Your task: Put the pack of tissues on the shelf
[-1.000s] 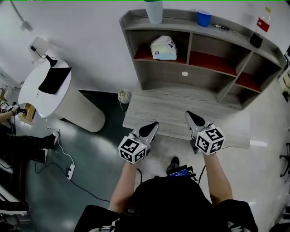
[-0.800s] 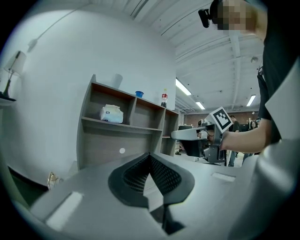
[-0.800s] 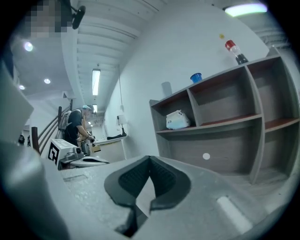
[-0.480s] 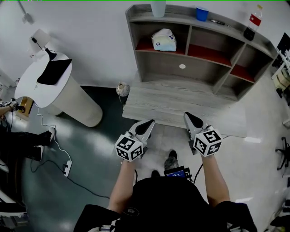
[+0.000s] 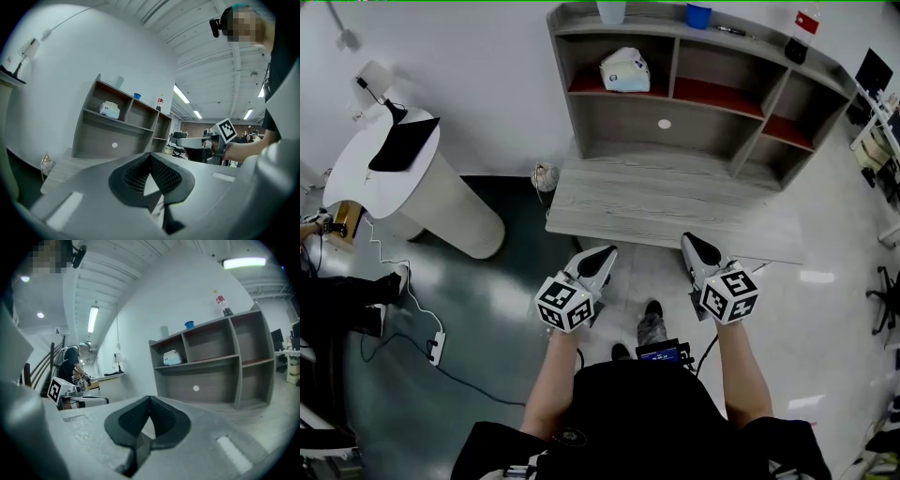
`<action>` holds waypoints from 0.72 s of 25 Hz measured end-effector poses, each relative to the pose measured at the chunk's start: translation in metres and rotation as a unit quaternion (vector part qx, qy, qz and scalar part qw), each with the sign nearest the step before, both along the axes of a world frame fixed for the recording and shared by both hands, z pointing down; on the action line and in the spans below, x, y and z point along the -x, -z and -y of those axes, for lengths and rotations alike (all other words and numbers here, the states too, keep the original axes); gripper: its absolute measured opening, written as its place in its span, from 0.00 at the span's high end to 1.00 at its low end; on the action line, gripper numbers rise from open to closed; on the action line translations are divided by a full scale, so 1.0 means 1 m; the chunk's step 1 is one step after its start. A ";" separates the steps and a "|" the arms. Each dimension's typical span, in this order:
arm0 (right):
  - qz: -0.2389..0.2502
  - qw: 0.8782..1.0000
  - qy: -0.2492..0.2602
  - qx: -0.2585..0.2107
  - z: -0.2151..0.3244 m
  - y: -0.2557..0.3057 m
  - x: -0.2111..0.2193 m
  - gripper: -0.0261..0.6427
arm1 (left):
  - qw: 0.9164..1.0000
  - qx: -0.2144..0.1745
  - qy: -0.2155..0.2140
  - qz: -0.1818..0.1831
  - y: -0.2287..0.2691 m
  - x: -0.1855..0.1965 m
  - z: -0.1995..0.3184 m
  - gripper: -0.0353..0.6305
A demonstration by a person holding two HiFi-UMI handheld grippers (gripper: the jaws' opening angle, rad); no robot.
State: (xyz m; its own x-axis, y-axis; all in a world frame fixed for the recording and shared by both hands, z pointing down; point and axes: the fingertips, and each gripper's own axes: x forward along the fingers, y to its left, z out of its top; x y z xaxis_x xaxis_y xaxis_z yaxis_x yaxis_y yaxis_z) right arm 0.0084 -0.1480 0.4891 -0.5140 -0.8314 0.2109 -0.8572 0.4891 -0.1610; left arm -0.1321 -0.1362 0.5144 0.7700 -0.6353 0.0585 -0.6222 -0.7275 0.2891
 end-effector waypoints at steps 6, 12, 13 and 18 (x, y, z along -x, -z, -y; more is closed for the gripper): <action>0.008 1.000 -0.007 -0.003 -0.008 0.002 -0.002 0.96 | 1.000 -0.007 0.010 -0.009 0.006 0.003 -0.003 0.94; 0.010 1.000 -0.006 -0.005 -0.009 0.005 -0.005 0.96 | 1.000 -0.013 0.005 -0.019 0.012 0.000 -0.005 0.94; 0.010 1.000 -0.006 -0.005 -0.008 0.005 -0.005 0.96 | 1.000 -0.014 0.005 -0.020 0.013 -0.001 -0.005 0.94; 0.011 1.000 -0.004 -0.007 -0.007 0.006 -0.005 0.96 | 1.000 -0.017 0.003 -0.014 0.013 -0.004 -0.004 0.94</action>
State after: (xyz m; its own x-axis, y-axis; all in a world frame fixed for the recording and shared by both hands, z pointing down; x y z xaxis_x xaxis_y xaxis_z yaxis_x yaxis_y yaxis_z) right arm 0.0131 -0.1414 0.4826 -0.5119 -0.8382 0.1880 -0.8573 0.4845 -0.1741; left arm -0.1277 -0.1321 0.5019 0.7676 -0.6408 0.0147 -0.6180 -0.7339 0.2818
